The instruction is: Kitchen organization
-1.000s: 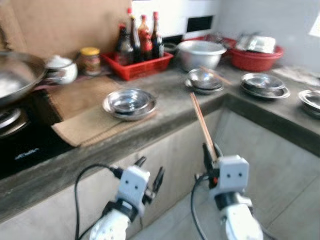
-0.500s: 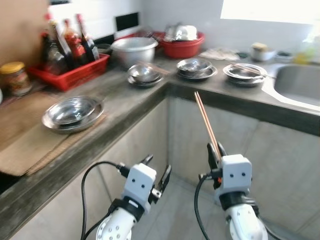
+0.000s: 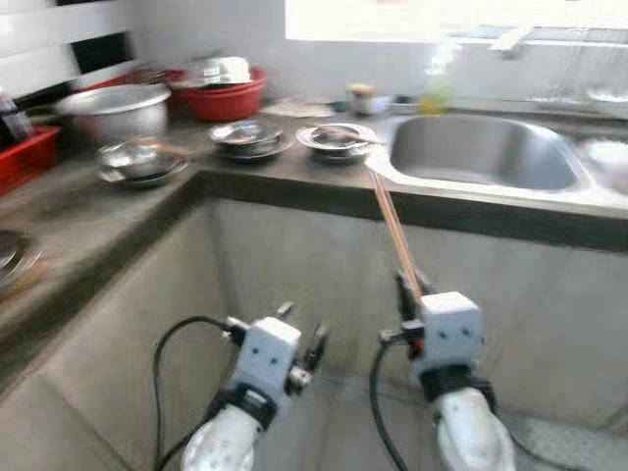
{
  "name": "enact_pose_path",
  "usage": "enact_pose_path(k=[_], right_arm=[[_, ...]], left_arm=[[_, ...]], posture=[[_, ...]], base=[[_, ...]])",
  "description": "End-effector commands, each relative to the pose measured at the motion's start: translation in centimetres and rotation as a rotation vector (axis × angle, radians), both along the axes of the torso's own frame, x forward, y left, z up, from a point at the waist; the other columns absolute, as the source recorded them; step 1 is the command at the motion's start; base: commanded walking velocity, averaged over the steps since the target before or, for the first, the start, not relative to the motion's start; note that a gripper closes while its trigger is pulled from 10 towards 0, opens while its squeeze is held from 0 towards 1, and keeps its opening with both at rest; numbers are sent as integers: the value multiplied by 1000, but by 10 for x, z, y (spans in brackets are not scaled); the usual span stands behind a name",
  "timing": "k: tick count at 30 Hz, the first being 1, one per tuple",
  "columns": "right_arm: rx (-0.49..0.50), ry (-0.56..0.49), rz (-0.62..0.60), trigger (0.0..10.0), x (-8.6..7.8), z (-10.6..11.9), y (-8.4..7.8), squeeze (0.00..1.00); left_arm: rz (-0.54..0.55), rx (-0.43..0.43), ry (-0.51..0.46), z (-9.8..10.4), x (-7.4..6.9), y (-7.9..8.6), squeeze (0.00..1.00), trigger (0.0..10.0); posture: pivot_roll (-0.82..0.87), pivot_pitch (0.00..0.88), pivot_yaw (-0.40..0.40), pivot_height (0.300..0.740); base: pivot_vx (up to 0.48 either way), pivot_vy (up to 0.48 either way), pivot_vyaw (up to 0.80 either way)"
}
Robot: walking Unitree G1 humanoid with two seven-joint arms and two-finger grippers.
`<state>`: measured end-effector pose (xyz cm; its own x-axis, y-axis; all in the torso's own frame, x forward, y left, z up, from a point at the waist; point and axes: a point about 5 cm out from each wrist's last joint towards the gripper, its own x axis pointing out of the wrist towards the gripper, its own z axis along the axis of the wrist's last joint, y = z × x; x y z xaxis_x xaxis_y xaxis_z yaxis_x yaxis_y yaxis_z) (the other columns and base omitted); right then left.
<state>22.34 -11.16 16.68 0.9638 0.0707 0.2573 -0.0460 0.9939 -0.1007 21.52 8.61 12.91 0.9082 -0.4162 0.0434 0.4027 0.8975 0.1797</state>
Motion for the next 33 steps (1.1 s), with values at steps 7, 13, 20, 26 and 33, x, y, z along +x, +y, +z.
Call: enact_pose_path(k=[7, 13, 20, 26, 33], right_arm=[[-4, -46, -16, 10000, 14, 18, -6, 0], [-14, -75, -14, 10000, 26, 30, -11, 0], [-13, -134, -50, 10000, 56, 65, -28, 0], [-20, -97, -71, 10000, 66, 70, -35, 0], [-29, -28, -9, 10000, 77, 69, -35, 0]], left_arm=[[64, -95, 5, 9, 5, 4, 0, 10000], [109, -130, -30, 22, 17, 11, 0, 10000], [86, -62, -75, 27, 24, 14, 0, 10000], [68, -39, -81, 24, 23, 12, 0, 10000], [69, -41, -77, 23, 23, 12, 0, 10000]], posture=[[144, 29, -1, 740], [144, 22, -3, 740], [140, 1, 1, 740], [141, 0, -2, 740], [141, 0, -8, 740]], base=[[413, -127, -224], [480, 0, 0], [461, 0, 0], [358, -276, 0], [348, -288, 0]])
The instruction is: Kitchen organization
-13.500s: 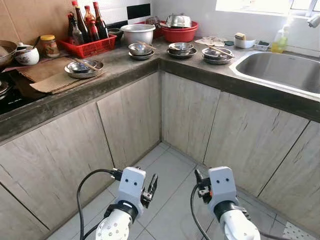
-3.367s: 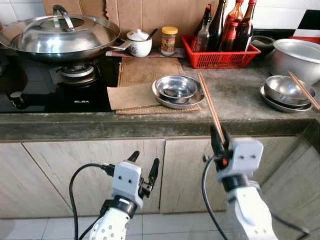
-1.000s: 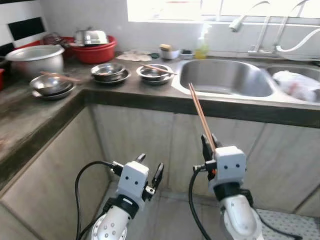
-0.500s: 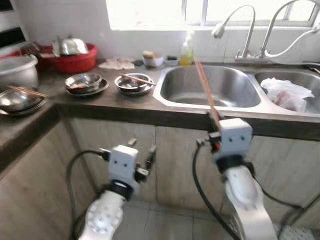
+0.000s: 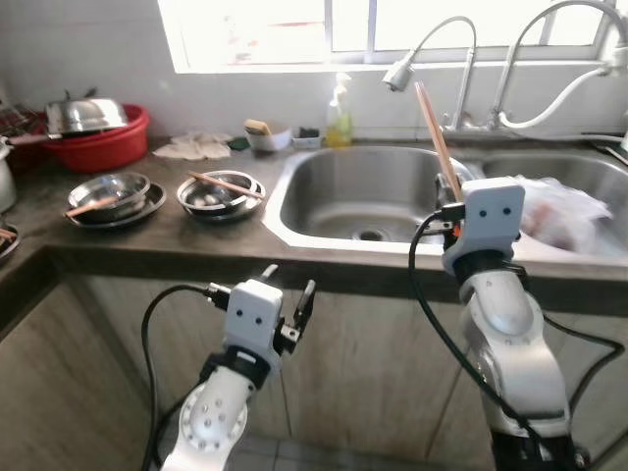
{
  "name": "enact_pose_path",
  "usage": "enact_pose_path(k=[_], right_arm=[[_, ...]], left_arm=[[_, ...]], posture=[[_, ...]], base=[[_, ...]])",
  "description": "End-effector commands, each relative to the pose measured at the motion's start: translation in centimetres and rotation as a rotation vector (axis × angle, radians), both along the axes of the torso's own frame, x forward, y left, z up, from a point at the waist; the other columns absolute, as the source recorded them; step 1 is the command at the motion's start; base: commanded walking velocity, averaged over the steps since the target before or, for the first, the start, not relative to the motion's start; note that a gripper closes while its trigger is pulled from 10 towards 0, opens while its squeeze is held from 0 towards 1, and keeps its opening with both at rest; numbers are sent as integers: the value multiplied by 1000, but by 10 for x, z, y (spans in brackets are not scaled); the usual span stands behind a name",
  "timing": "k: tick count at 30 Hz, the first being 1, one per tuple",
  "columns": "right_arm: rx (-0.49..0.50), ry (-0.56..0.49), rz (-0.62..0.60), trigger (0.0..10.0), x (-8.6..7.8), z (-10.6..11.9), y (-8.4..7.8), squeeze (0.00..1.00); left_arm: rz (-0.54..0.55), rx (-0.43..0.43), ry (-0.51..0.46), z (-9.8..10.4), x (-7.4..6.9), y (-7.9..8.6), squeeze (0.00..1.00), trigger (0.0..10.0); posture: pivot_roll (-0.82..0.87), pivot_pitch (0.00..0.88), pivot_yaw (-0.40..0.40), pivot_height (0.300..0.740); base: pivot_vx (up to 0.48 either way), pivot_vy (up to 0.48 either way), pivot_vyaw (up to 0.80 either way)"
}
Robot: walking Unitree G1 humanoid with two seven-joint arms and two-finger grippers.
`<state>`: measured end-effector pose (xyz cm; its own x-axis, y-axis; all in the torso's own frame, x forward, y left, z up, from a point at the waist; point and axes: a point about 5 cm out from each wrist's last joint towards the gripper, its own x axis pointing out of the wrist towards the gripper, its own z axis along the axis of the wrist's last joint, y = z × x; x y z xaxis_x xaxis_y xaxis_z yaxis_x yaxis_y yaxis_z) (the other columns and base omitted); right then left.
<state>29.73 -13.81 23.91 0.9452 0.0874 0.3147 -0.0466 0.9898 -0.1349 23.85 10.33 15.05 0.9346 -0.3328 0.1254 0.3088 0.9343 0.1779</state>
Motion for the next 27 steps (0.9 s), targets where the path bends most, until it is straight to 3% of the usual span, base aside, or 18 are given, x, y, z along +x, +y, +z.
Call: enact_pose_path(k=[1, 9, 16, 20, 27], right_arm=[[5, 37, -15, 10000, 3, -4, -8, 0], [-49, 142, 84, 10000, 15, -11, 1, 0], [-77, 272, 108, 10000, 38, -16, -4, 0], [-74, 274, 95, 10000, 54, -7, -8, 0], [-64, 275, 124, 10000, 58, -4, -1, 0]], left_arm=[[-19, -9, -2, 1, 0, -6, 0, 10000], [47, -36, 31, -3, 4, 2, 0, 10000], [61, -43, 25, -2, 5, 0, 0, 10000], [63, -37, 28, -3, 3, -3, 0, 10000], [53, -31, 13, 0, 0, -5, 0, 10000]], posture=[[141, 0, -8, 740], [138, 2, -12, 740], [135, 28, -24, 740], [143, 37, -33, 740], [148, 48, -42, 740]], base=[[428, 0, 0], [417, 0, 0], [0, 0, 0], [0, 0, 0], [130, 0, 0]])
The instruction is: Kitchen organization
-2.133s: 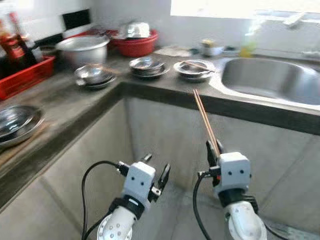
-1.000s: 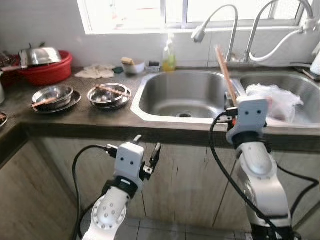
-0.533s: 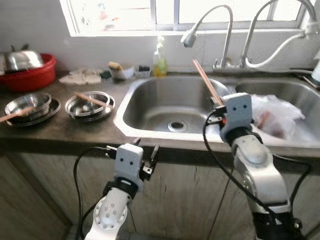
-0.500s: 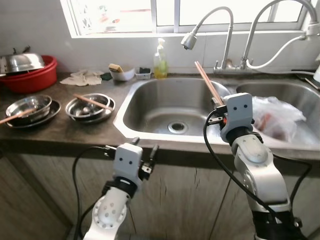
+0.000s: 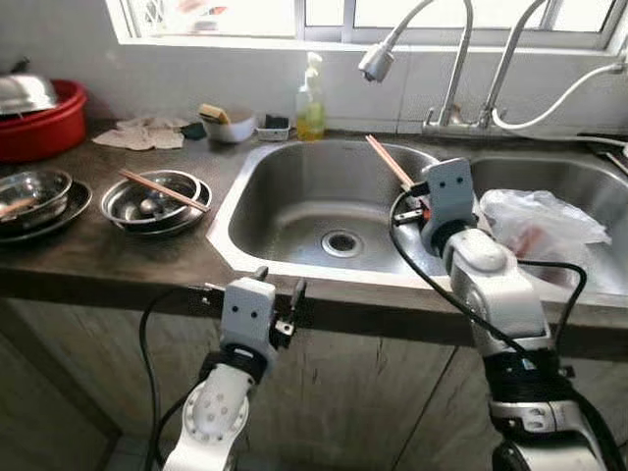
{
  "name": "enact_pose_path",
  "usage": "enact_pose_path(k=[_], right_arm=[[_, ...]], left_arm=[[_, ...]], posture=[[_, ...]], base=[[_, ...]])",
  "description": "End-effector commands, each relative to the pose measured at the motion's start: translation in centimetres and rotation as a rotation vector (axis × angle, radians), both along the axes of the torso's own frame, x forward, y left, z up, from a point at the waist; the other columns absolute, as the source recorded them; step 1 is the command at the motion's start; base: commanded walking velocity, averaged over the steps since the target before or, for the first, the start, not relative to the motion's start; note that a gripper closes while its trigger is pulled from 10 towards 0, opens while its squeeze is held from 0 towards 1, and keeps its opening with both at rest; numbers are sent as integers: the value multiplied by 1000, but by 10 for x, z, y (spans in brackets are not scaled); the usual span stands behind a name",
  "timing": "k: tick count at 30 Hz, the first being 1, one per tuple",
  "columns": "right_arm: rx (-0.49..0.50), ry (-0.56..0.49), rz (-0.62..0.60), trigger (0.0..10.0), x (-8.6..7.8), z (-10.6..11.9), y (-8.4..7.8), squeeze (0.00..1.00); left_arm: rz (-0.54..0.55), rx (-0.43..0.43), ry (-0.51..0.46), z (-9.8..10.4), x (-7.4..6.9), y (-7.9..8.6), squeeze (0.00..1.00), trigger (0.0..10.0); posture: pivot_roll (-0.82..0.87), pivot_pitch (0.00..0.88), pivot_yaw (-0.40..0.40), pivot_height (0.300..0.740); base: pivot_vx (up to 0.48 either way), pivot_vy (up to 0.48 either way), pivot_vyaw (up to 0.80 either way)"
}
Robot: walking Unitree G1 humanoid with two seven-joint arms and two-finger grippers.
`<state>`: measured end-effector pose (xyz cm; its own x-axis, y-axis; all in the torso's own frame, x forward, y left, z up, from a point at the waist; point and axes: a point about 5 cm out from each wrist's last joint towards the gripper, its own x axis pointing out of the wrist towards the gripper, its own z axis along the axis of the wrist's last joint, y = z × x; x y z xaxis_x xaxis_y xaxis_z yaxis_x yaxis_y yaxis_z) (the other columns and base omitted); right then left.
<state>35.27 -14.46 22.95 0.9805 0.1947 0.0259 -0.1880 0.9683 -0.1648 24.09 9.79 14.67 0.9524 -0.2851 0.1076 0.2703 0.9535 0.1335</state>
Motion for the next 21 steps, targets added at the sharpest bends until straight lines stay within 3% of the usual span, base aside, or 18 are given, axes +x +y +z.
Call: enact_pose_path(k=[1, 21], right_arm=[[4, -12, 27, 10000, 3, 6, 6, 0], [20, -1, 47, 10000, 3, 1, 11, 0]], left_arm=[[5, 4, -15, 3, -2, 1, 0, 10000], [-19, 22, -21, 2, -6, -4, 0, 10000]], posture=[[150, 52, -43, 740], [151, 53, -33, 740]], base=[[337, 0, 0], [379, 0, 0]])
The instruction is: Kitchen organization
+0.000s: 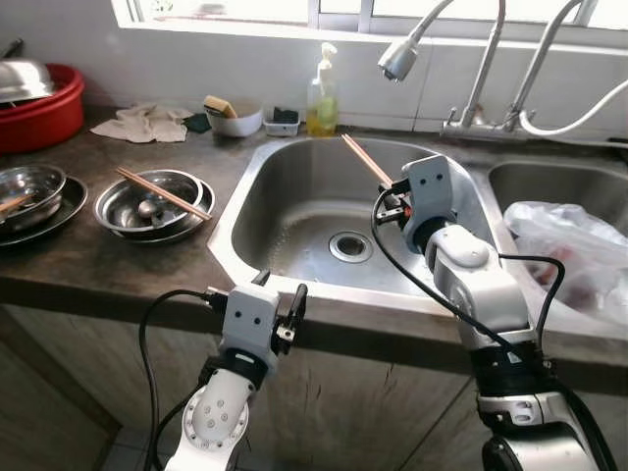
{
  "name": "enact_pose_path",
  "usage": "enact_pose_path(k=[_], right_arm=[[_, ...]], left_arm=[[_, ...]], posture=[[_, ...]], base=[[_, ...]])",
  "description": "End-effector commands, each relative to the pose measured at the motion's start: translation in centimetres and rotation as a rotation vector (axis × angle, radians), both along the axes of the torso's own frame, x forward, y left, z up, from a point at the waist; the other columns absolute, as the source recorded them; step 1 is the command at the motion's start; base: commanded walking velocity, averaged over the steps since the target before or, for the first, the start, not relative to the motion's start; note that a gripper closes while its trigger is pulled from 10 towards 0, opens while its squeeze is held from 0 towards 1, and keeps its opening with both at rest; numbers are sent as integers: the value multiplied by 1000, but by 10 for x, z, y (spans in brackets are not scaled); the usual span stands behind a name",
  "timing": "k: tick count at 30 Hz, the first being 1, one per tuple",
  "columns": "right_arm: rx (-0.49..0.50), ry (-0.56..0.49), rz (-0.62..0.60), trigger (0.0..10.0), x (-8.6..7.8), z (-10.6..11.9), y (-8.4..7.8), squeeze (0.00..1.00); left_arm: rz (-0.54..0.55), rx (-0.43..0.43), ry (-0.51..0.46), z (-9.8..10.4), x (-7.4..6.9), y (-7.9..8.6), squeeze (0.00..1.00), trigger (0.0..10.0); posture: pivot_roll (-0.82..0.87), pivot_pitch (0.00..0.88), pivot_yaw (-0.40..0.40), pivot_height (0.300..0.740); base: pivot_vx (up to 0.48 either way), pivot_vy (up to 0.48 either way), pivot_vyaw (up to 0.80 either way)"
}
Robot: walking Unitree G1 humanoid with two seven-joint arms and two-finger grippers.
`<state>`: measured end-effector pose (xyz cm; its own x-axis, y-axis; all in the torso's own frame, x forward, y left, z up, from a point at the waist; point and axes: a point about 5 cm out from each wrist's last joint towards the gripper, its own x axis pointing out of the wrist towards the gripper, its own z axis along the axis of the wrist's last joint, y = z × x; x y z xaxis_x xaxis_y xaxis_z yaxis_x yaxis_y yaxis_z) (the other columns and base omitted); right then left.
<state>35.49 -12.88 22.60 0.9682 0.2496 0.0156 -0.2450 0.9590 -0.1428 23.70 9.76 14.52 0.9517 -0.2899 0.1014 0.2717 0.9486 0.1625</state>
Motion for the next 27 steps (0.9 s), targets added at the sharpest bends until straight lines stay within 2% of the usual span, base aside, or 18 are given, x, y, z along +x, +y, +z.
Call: enact_pose_path(k=[1, 13, 16, 18, 21, 25, 27], right_arm=[[2, -14, -10, 10000, 1, 3, -5, 0], [-41, 6, -5, 10000, 5, 1, -7, 0], [-117, 52, 31, 10000, 15, 0, -7, 0], [-116, 81, 37, 10000, 19, -1, -8, 0], [-170, 108, 70, 10000, 26, -2, -6, 0], [-276, 209, 149, 10000, 40, -9, -3, 0], [-288, 236, 169, 10000, 44, -11, -1, 0]], left_arm=[[-20, -9, -15, 3, -2, -4, 0, 10000], [-6, -16, 12, 0, -4, -1, 0, 10000], [-19, -15, 18, 0, -7, -3, 0, 10000], [-22, -14, 17, 0, -8, -4, 0, 10000], [-25, -17, 20, 0, -10, -5, 0, 10000], [-39, -9, 20, 2, -16, -7, 0, 10000], [-44, 6, 16, 3, -19, -8, 0, 10000]], posture=[[151, 53, -33, 740], [160, 63, -34, 740], [158, 78, -37, 740], [157, 78, -38, 740], [157, 87, -41, 740], [160, 107, -47, 740], [164, 119, -57, 740]], base=[[371, 0, 0], [0, 0, 0], [0, 0, 0], [0, 0, 0], [0, 0, 0], [0, 0, 0], [0, 0, 0]])
